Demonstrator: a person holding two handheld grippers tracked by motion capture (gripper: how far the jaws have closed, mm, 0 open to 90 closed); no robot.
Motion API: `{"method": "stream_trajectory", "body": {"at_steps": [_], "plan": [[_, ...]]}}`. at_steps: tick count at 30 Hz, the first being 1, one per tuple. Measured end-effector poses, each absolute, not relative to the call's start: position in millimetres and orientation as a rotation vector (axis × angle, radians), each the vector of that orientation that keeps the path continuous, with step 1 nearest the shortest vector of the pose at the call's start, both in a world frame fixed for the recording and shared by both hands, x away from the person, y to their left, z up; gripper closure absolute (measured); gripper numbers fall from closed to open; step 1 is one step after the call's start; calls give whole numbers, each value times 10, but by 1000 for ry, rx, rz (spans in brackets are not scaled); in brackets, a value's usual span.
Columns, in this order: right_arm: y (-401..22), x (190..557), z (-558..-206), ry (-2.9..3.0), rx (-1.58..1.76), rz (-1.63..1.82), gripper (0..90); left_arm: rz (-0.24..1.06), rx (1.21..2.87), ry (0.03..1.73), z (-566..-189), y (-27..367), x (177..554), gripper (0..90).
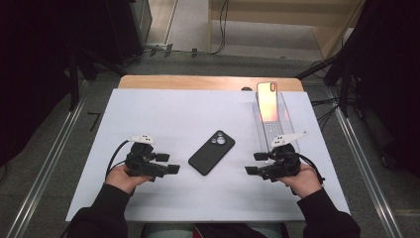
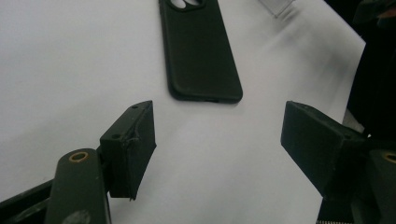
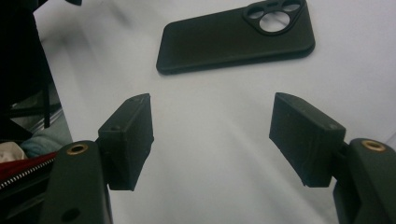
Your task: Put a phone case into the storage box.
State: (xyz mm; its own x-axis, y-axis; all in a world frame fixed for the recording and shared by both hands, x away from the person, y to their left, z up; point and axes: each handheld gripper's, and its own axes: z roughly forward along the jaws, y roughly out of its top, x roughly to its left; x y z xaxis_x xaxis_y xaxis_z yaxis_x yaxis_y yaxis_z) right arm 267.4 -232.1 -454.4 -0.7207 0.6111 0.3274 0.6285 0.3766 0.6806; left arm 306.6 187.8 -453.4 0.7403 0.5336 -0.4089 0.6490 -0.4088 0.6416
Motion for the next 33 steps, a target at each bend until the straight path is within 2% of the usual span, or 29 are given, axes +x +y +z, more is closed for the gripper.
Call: {"method": "stream_trajectory", "body": {"at_steps": [7, 13, 19, 25, 27, 33], "plan": [[-2375, 2608, -4619, -2597, -1190, -1288, 274, -160, 2103, 878, -4525, 1882, 3047, 264], [-2430, 2595, -4683, -2599, -1211, -1278, 269, -241, 2090, 915, -4549, 1868, 3062, 263], [-2434, 2589, -4691, -2602, -1213, -1278, 269, -217, 2127, 876, -4539, 1851, 3057, 238], [-2457, 2556, -4705, -2606, -1212, -1264, 266, -203, 2099, 910, -4512, 1823, 3079, 231], [-2465, 2549, -4720, -2608, -1211, -1257, 263, -227, 2081, 905, -4499, 1818, 3091, 190], [-2470, 2549, -4739, -2610, -1213, -1255, 255, -178, 2073, 904, -4457, 1751, 3108, 190]]}}
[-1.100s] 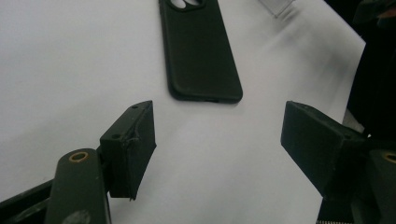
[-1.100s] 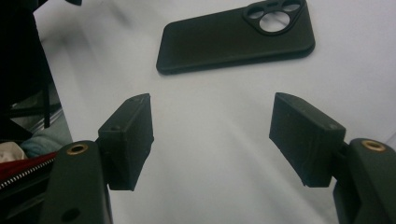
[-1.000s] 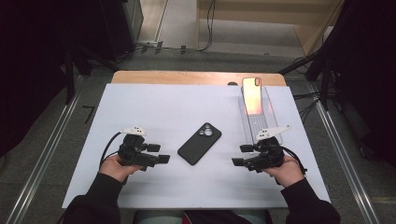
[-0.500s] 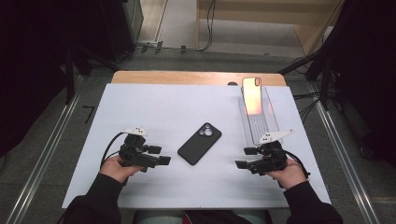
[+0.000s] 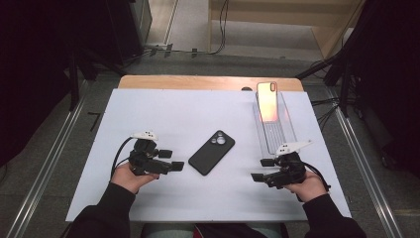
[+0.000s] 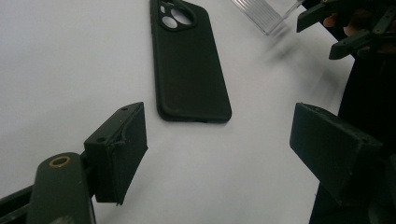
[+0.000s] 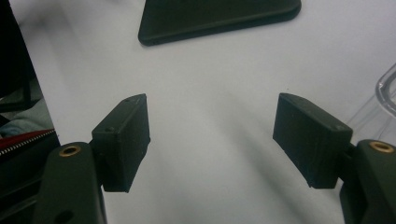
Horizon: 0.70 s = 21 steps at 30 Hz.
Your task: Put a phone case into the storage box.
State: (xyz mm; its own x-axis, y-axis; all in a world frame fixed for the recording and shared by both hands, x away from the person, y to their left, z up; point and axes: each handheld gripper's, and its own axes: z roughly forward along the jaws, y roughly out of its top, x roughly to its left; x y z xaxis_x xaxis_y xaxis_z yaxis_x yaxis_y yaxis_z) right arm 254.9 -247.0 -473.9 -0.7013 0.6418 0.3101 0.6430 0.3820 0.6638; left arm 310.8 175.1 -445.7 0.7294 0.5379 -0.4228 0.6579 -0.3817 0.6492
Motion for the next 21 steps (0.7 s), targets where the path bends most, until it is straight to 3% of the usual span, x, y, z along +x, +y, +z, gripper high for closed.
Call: {"method": "stream_trajectory", "body": {"at_steps": [21], "plan": [[-2455, 2554, -4717, -2612, -1228, -1268, 249, -113, 2108, 880, -4327, 1336, 3296, 193]]}}
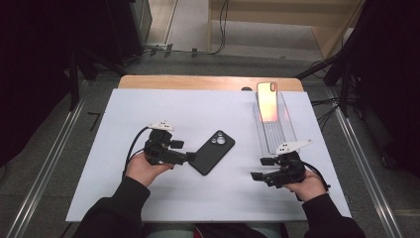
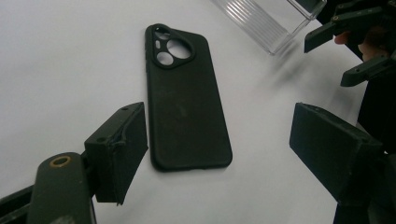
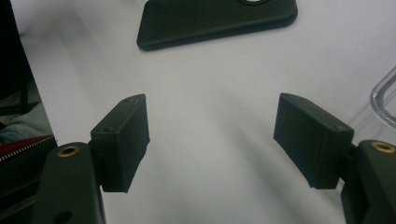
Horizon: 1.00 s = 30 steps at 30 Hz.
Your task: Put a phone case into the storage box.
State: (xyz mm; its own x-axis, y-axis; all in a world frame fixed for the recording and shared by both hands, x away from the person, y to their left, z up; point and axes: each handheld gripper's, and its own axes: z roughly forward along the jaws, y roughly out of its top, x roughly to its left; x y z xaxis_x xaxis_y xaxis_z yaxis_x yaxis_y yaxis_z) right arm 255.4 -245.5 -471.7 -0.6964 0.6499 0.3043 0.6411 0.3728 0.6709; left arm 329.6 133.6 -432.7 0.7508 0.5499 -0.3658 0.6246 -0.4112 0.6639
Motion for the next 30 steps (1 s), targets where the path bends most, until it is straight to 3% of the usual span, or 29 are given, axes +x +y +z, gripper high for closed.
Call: {"method": "stream_trajectory", "body": {"at_steps": [30], "plan": [[-2436, 2563, -4716, 2596, 1203, 1247, 247, -30, 2193, 906, -4433, 734, 3561, 188]]}}
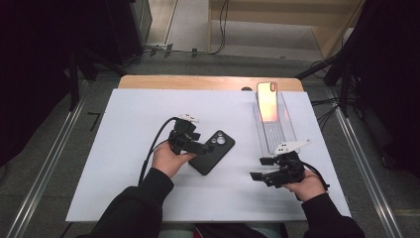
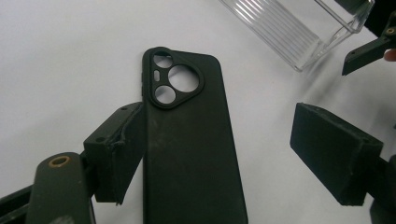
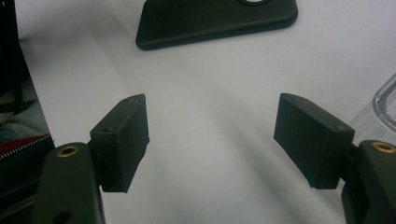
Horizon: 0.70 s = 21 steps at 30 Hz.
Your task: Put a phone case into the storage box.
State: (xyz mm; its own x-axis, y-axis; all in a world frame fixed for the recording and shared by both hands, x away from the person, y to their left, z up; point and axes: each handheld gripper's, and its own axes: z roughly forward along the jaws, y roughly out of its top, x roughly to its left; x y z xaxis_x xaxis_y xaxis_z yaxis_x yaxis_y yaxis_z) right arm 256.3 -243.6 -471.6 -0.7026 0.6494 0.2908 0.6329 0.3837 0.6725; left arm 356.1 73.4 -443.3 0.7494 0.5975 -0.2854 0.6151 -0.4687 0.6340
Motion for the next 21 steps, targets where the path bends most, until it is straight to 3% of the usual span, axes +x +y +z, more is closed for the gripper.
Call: {"method": "stream_trajectory", "body": {"at_steps": [9, 10, 11, 13, 21], "plan": [[-2445, 2571, -4724, 2604, 1216, 1242, 247, -22, 2171, 927, -4478, 610, 3609, 130], [-2446, 2571, -4724, 2604, 1217, 1241, 247, -28, 2160, 930, -4485, 601, 3614, 96], [-2447, 2572, -4724, 2604, 1214, 1243, 247, -39, 2151, 932, -4493, 597, 3619, 1], [-2447, 2570, -4724, 2605, 1212, 1246, 248, -69, 2143, 915, -4502, 593, 3618, 0], [-2447, 2572, -4725, 2605, 1212, 1244, 247, 25, 2192, 915, -4552, 550, 3565, 45]]}}
